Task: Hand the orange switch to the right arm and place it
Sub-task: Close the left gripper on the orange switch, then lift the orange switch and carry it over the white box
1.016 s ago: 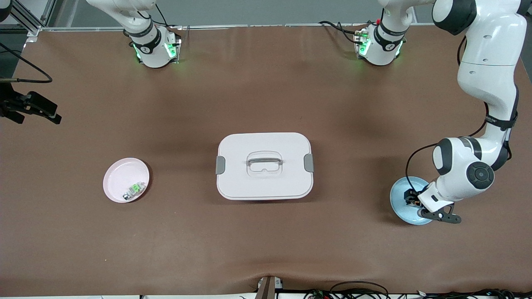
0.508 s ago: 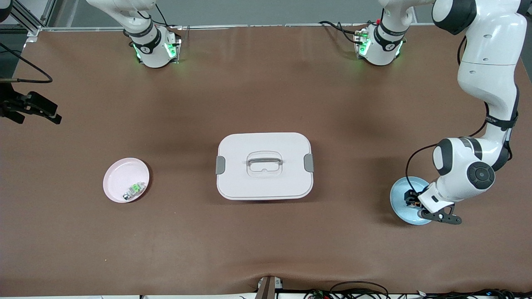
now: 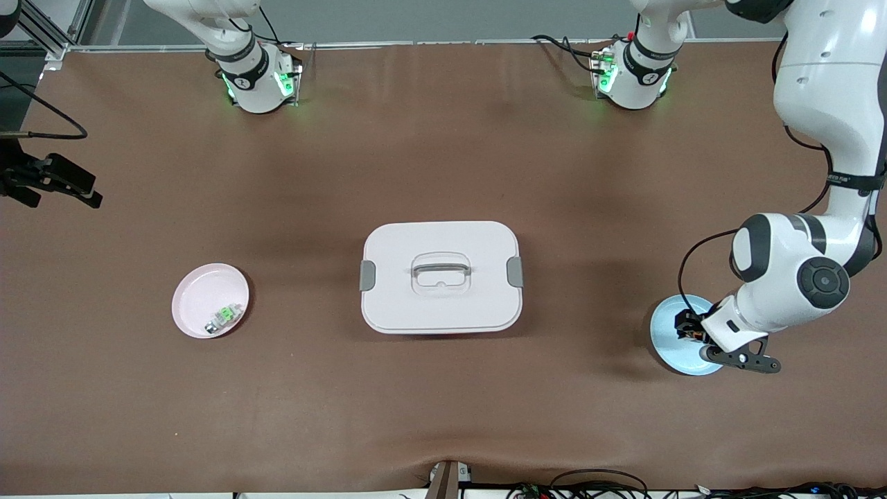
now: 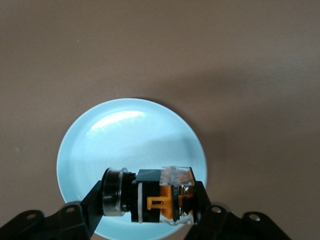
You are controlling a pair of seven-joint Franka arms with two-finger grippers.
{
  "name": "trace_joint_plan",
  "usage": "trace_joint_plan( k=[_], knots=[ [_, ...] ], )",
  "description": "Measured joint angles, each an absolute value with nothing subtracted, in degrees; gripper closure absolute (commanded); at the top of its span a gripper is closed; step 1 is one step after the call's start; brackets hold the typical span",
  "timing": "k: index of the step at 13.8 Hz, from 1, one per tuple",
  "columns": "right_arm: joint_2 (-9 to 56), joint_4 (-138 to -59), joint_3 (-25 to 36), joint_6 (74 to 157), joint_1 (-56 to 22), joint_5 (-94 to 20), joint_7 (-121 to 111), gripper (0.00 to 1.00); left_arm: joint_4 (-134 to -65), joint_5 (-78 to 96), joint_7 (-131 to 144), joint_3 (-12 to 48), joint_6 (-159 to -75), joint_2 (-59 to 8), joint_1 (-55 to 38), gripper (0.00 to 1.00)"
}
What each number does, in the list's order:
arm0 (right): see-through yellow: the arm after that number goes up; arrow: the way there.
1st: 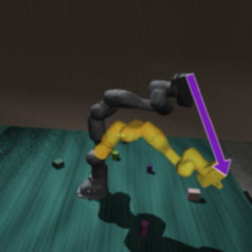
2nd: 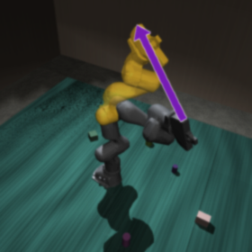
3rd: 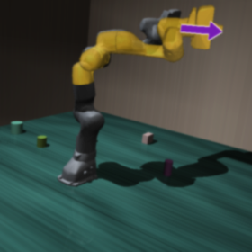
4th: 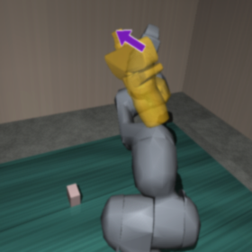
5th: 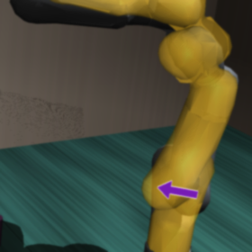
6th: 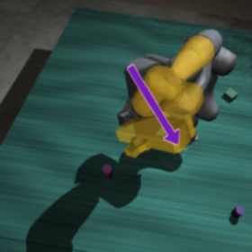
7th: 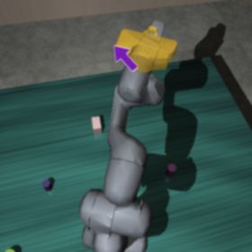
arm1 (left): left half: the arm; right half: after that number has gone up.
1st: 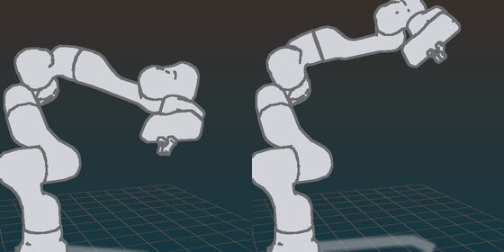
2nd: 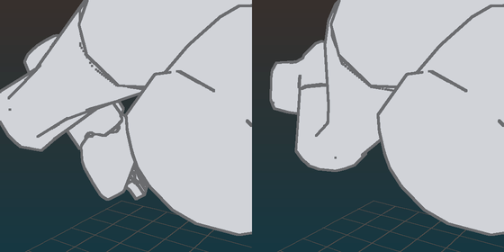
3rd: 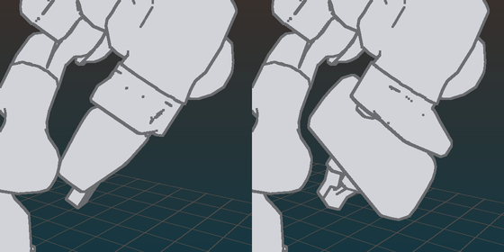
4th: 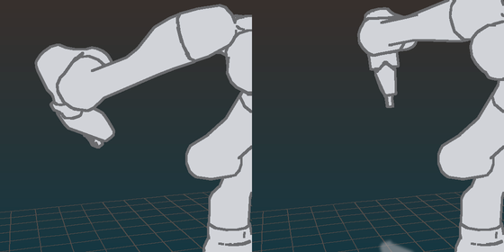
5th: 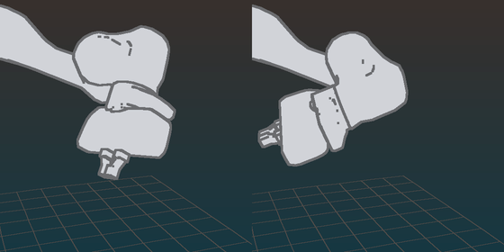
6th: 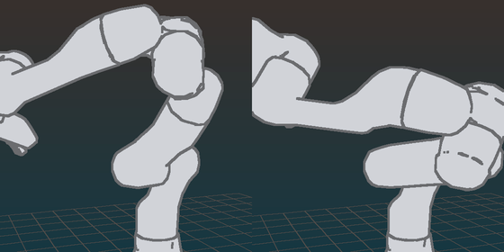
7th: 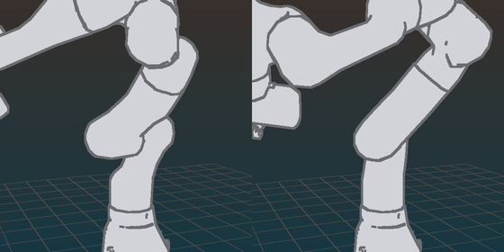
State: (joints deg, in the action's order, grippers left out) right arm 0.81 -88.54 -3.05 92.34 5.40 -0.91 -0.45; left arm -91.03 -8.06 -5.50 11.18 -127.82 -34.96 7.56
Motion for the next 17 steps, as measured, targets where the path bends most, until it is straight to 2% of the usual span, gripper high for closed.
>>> trace_joint_plan(
  k=[7, 15, 17],
  knots=[
    [0.81, -88.64, -2.78, 92.70, 5.92, -0.91, -0.45, 0.00, -90.19, -2.46, 7.08, 18.08, -120.13, -30.40, 7.49, 1.00],
    [4.08, -89.35, -2.80, 93.52, 6.98, -0.91, -0.49, 0.00, -86.64, -0.33, 32.42, 28.64, -116.60, -30.03, 6.64, 1.00],
    [5.16, -89.38, -2.78, 93.54, 7.00, -0.89, -0.49, 0.00, -86.04, 0.22, 39.31, 29.63, -116.56, -30.13, 4.27, 1.00]
  ],
)
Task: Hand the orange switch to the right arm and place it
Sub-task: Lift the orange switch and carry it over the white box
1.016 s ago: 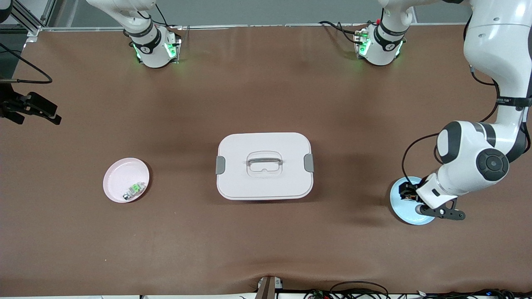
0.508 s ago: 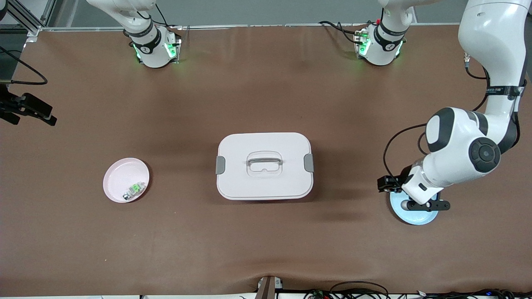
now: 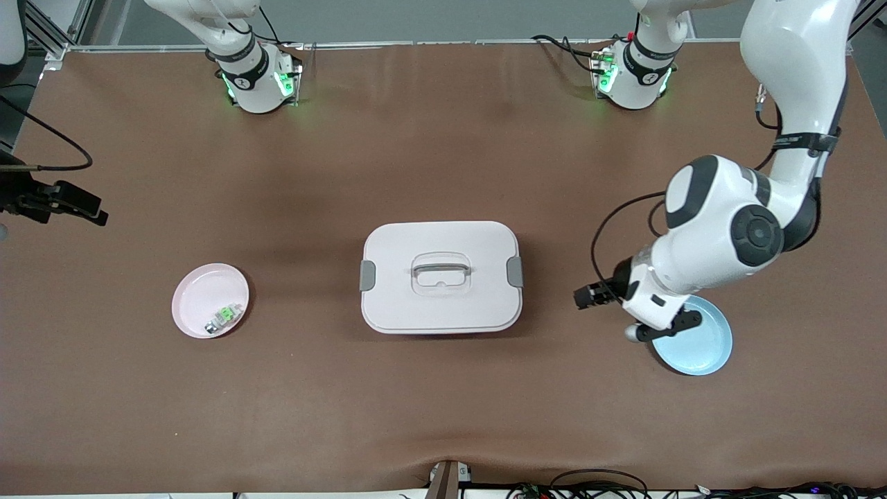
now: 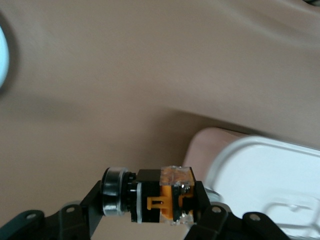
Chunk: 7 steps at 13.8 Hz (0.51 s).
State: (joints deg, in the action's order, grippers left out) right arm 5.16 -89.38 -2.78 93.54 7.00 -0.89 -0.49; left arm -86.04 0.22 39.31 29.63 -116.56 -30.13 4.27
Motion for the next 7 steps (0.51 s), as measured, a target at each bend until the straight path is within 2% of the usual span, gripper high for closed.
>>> trace_joint_plan(
  k=[7],
  knots=[
    [8.22, -89.54, -2.67, 93.24, 8.63, -0.92, -0.51, 0.00, -79.75, 0.37, 66.99, 29.80, -116.67, -33.73, -8.86, 1.00]
  ],
)
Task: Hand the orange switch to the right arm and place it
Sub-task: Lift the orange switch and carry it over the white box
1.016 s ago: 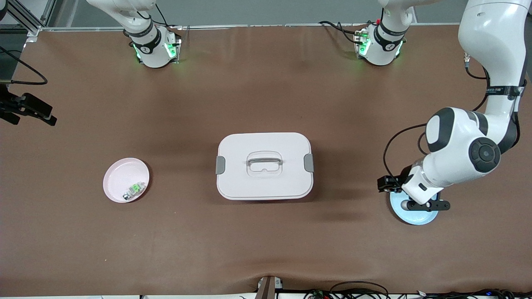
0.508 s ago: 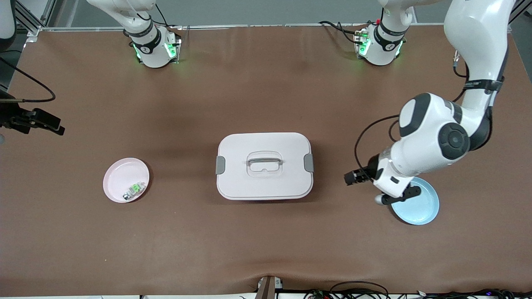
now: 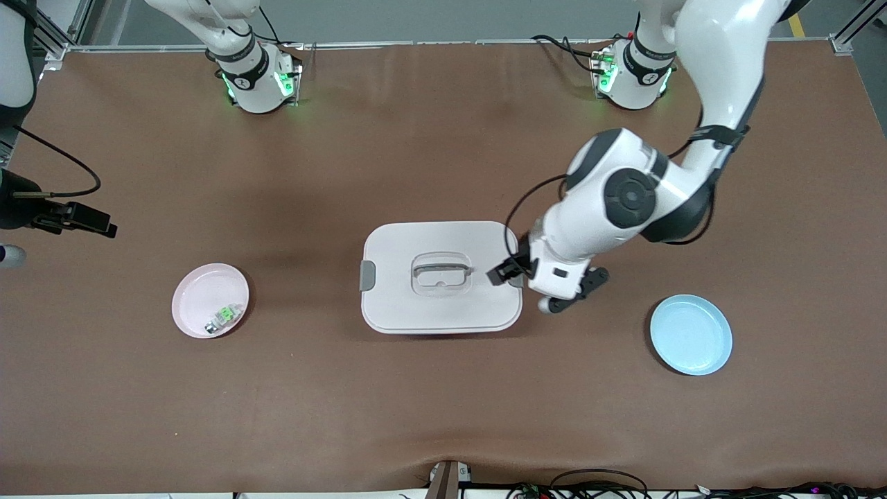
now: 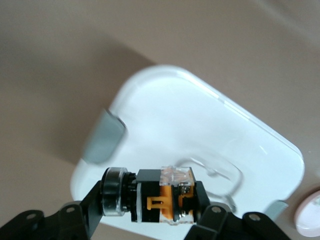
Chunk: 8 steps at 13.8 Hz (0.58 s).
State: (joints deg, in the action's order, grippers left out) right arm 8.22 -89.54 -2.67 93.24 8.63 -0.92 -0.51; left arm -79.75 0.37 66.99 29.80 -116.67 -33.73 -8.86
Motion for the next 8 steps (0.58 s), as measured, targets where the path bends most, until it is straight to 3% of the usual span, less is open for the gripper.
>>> trace_joint_plan(
  k=[2, 8],
  knots=[
    [8.21, -89.60, -2.77, 92.63, 8.70, -2.94, -0.52, 0.00, -78.33, 0.55, 72.61, 29.84, -116.78, -34.53, -11.74, 1.00],
    [8.01, -91.84, -3.26, 92.24, 8.68, -24.61, -0.51, 0.00, -76.51, 7.73, 82.18, 29.83, -117.87, -34.94, -17.51, 1.00]
  ],
)
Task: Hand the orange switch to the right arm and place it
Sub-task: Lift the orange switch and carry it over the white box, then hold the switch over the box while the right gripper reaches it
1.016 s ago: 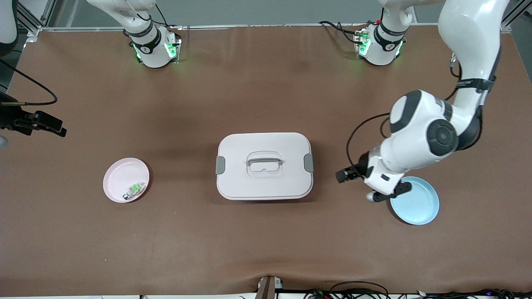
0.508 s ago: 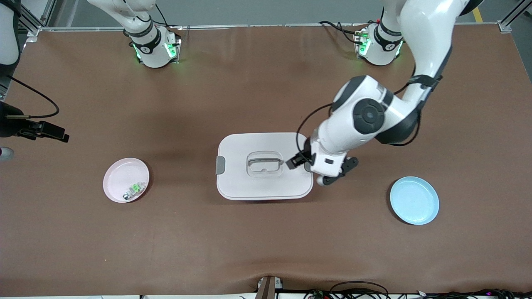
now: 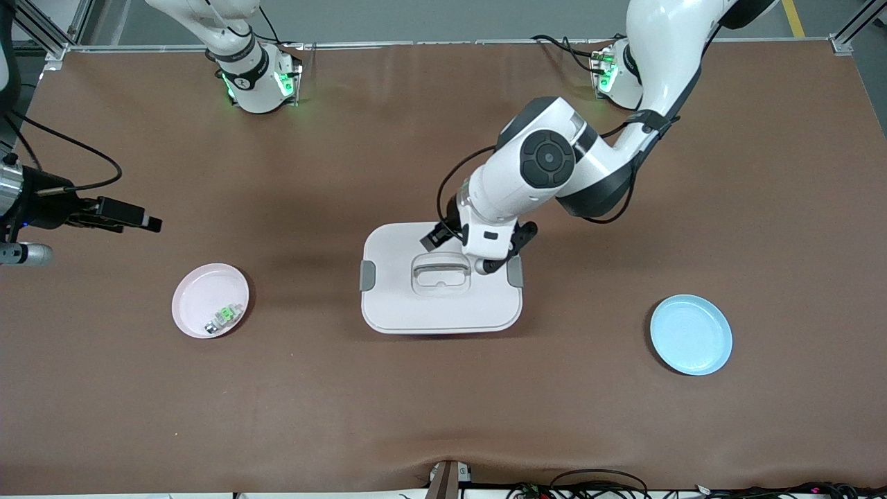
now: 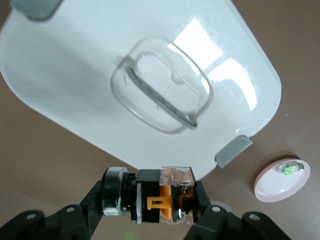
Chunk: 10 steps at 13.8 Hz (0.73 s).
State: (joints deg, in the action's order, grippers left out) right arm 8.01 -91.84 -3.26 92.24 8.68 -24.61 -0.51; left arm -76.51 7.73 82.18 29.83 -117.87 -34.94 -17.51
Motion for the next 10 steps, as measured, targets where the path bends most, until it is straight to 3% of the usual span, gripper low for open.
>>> trace_joint_plan(
  k=[5, 10],
  knots=[
    [3.83, -97.54, -3.61, 95.93, 8.63, -37.58, -0.24, 0.00, -76.47, 10.85, 87.92, 29.83, -123.02, -36.13, -20.36, 1.00],
    [-7.15, -113.39, -4.13, 109.70, 4.69, -46.40, 5.00, 0.00, -76.25, 15.46, 90.95, 29.83, -127.14, -37.47, -21.94, 1.00]
  ],
)
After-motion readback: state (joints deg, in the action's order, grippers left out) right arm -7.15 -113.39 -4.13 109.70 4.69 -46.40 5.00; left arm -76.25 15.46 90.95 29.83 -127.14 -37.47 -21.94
